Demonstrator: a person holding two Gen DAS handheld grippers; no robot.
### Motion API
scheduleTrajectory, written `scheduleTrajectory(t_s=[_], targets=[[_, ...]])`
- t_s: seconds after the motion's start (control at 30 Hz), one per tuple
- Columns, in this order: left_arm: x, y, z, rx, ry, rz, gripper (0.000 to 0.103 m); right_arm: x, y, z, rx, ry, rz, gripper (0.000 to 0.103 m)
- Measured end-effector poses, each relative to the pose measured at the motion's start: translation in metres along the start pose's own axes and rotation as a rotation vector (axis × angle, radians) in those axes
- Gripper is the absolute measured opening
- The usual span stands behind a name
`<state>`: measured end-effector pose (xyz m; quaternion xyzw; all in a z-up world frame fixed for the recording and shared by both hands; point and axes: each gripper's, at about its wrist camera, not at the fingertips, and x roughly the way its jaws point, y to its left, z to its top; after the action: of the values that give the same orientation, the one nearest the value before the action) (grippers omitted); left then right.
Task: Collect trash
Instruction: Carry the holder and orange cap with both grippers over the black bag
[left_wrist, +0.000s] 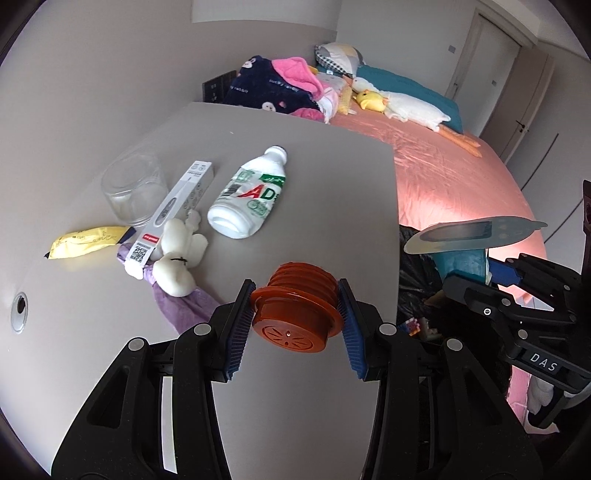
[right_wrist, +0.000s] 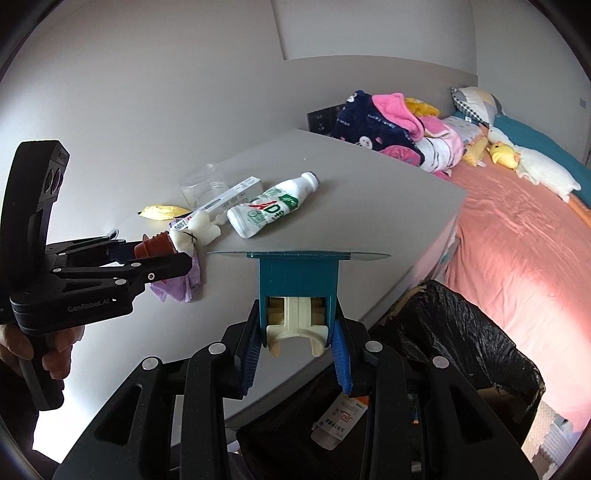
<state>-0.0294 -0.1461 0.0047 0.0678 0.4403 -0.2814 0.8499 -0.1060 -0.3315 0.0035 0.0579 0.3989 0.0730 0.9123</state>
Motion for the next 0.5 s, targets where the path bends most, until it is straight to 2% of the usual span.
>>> scheduleTrajectory(t_s=[0.5], targets=[[0.009, -0.061, 0.006, 0.123, 0.008, -0.100, 0.044, -0.040, -0.038, -0.023, 0.100, -0.040, -0.087, 0.036]])
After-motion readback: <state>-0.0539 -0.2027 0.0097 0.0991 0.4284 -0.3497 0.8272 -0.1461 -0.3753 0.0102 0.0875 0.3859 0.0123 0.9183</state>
